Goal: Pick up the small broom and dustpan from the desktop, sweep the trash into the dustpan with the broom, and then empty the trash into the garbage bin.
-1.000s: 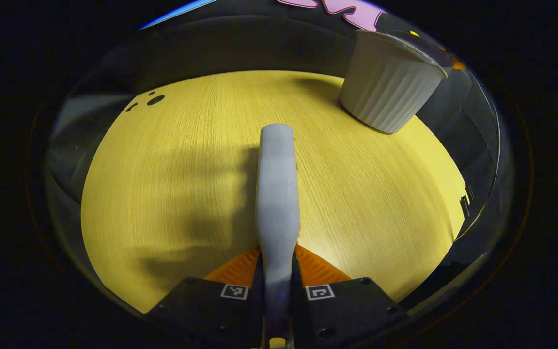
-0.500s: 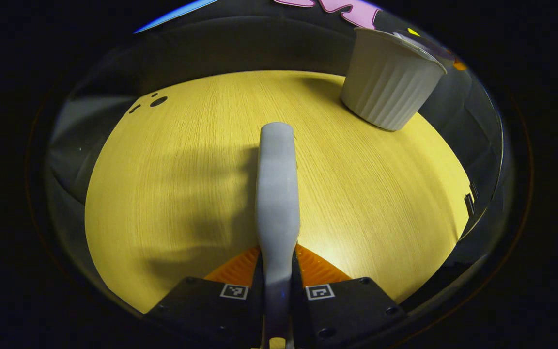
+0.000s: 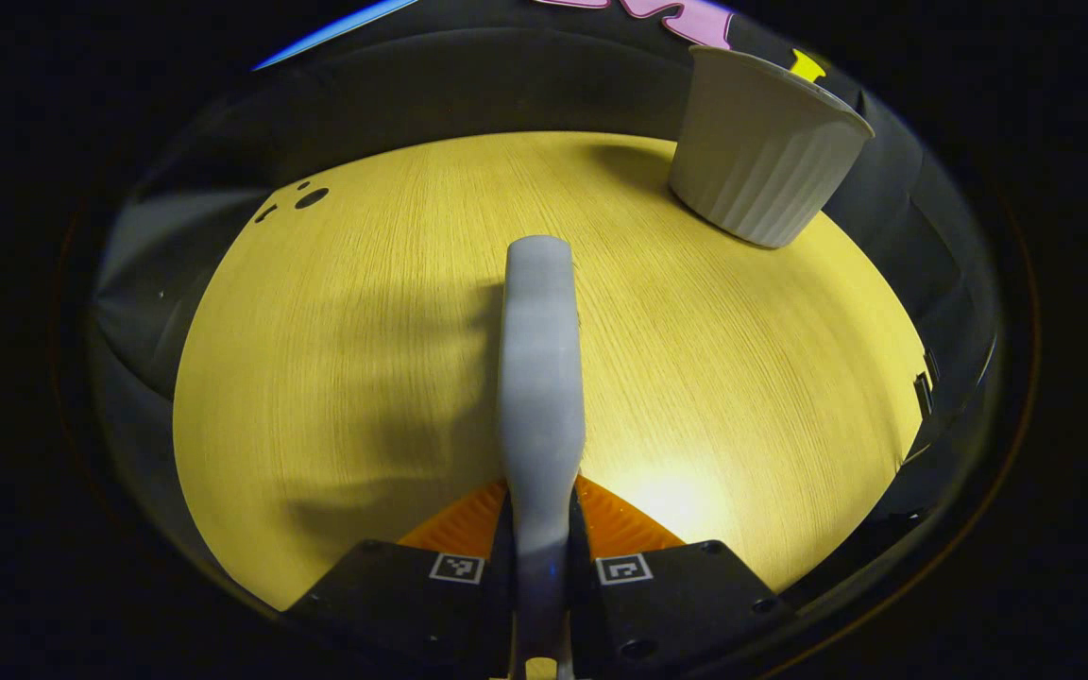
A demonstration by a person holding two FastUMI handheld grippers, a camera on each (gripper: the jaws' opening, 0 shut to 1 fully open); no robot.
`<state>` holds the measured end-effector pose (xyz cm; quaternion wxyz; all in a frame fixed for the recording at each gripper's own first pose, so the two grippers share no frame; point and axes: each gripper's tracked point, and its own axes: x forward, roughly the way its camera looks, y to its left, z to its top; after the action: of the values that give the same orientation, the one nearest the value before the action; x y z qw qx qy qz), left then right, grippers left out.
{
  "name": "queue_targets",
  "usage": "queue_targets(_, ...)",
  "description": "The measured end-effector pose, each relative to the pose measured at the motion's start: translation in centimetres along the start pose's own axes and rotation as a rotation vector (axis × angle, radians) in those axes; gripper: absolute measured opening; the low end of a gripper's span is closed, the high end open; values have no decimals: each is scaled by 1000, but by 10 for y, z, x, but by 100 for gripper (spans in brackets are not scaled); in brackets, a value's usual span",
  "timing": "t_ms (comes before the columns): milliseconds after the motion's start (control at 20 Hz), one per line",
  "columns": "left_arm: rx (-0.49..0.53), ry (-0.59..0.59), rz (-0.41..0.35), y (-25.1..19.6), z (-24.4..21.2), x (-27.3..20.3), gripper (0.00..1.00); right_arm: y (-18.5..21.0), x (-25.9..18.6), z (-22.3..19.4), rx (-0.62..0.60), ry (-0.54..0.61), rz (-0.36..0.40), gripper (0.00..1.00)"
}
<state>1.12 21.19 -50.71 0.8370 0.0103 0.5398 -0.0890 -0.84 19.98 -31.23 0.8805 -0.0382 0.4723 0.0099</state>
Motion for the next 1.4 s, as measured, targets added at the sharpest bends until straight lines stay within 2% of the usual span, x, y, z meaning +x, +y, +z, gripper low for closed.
queue_targets(50, 4, -1, 2, -1, 1, 0, 29, 16, -7, -9, 35, -5, 35, 34)
queue_targets(100, 9, 0, 5, -1, 2, 0, 29, 28, -10, -19, 60, -12, 51, 29)
queue_targets(150, 13, 1, 8, -1, 2, 1, 29, 40, -18, -35, 79, -7, 70, 33)
queue_targets(400, 36, 14, 26, -3, 3, 2, 29, 93, -23, -129, 61, 123, 118, 34)
queue_targets(550, 48, 25, 30, -3, 4, 4, 29, 129, -5, -188, 78, 221, 165, 34)
queue_targets(650, 61, 37, 36, -3, 3, 4, 29, 147, 17, -217, 78, 261, 176, 36)
queue_targets(750, 66, 46, 40, -4, 3, 4, 29, 163, 44, -239, 94, 290, 190, 34)
queue_targets(850, 78, 55, 42, -4, 3, 4, 32, 182, 74, -254, 115, 316, 212, 34)
queue_targets(900, 82, 57, 43, -5, 3, 4, 29, 189, 92, -259, 123, 330, 217, 34)
queue_targets(1150, 84, 60, 49, -5, 3, 5, 29, 214, 156, -272, 143, 363, 203, 34)
queue_targets(1400, 100, 61, 55, -6, 6, 4, 29, 225, 189, -277, 153, 387, 186, 34)
